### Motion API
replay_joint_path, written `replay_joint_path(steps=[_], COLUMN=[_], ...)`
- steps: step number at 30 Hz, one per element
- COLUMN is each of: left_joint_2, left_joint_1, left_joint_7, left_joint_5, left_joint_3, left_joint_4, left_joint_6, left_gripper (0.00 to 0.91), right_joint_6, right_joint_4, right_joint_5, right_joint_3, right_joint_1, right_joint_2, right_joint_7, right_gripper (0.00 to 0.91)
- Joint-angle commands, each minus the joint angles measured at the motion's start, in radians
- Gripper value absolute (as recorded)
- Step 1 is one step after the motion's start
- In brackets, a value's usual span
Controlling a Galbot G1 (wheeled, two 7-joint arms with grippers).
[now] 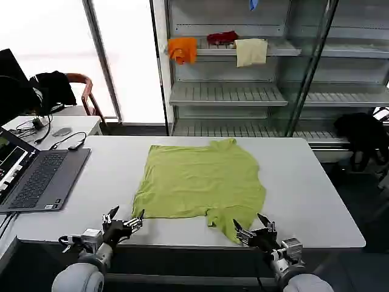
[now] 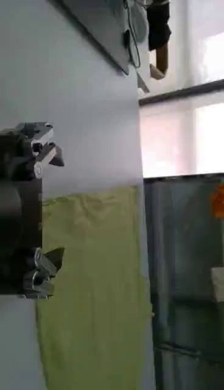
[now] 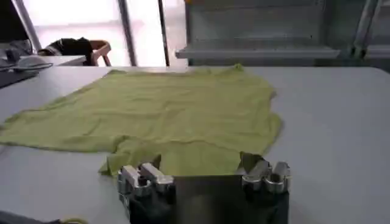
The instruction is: Fold and organize the clothes.
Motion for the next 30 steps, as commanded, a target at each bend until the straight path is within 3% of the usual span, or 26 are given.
replay_joint_path(steps=[1,2,3,5,6,7,10,30], left_joint_2=[-0.001,-0.001,-0.001,-0.001,-0.001,-0.001,-0.001,-0.003], left_joint_1=[0.006,0.005,0.004,0.002,0.001,0.0,-0.004,-0.006], left_joint_7=[-0.001,-0.001,-0.001,-0.001,-0.001,0.0,0.001,0.033], left_joint_5=[0.009,0.009,0.009,0.009,0.008,0.008,0.01,0.02], left_joint_3=[0.0,0.001,0.001,0.0,0.0,0.0,0.002,0.004], left_joint_4=[0.01,0.013,0.015,0.021,0.023,0.025,0.035,0.021], left_joint_6=[0.0,-0.001,-0.001,-0.001,0.0,0.0,0.0,-0.008], left_gripper=[0.796,0.766,0.665,0.443,0.383,0.222,0.04,0.01], right_joint_6=[-0.003,-0.003,-0.003,-0.003,-0.003,-0.003,-0.003,-0.002], right_joint_4=[-0.01,-0.012,-0.014,-0.018,-0.02,-0.021,-0.022,-0.029], right_joint_5=[-0.006,-0.011,-0.014,-0.019,-0.021,-0.021,-0.024,-0.015], right_joint_3=[-0.005,-0.007,-0.008,-0.011,-0.012,-0.013,-0.014,-0.01], right_joint_1=[-0.012,-0.011,-0.01,-0.006,-0.004,-0.003,0.003,0.008], right_joint_2=[0.003,0.005,0.006,0.007,0.007,0.007,0.01,0.011], right_joint_7=[0.0,-0.002,-0.004,-0.007,-0.01,-0.011,-0.017,-0.03], right_gripper=[0.574,0.484,0.312,0.151,0.121,0.081,0.02,0.0])
